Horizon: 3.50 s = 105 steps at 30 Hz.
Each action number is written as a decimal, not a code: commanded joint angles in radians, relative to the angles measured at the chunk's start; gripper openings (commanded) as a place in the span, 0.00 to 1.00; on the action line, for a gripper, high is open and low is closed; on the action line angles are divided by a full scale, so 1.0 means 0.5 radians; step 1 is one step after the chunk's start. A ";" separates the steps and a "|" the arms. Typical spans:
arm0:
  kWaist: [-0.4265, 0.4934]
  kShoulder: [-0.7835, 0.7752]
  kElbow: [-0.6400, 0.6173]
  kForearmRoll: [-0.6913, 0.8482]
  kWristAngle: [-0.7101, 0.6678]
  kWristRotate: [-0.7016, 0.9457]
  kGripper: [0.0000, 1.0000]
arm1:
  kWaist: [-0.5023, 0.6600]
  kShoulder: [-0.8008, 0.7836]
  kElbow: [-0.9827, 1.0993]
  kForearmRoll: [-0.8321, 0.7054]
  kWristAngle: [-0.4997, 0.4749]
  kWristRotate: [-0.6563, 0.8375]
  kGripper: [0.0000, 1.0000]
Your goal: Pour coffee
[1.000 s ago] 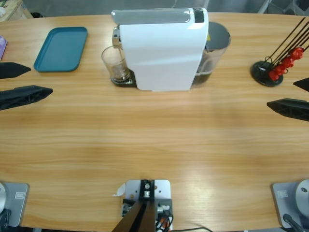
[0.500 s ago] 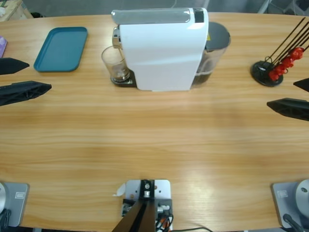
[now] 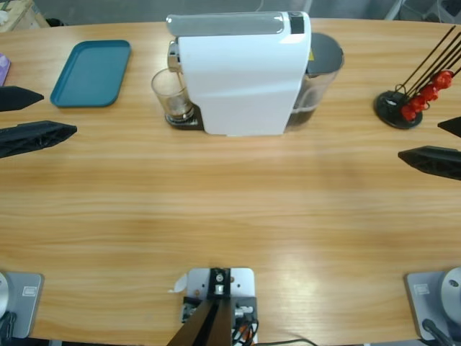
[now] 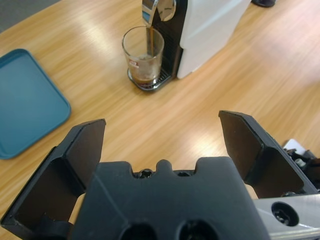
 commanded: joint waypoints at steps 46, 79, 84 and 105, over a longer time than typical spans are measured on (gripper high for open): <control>-0.016 0.074 0.016 -0.041 -0.036 0.014 1.00 | -0.020 0.007 0.002 0.014 0.006 0.078 1.00; -0.016 0.270 -0.047 -0.175 -0.012 -0.044 0.99 | -0.020 0.045 0.004 0.008 0.009 0.096 1.00; -0.016 0.272 -0.039 -0.194 0.010 -0.026 0.99 | -0.020 0.034 0.005 0.008 0.009 0.096 1.00; 0.067 0.958 -0.129 -0.622 -0.020 0.363 1.00 | -0.020 0.091 -0.001 0.002 0.019 0.102 1.00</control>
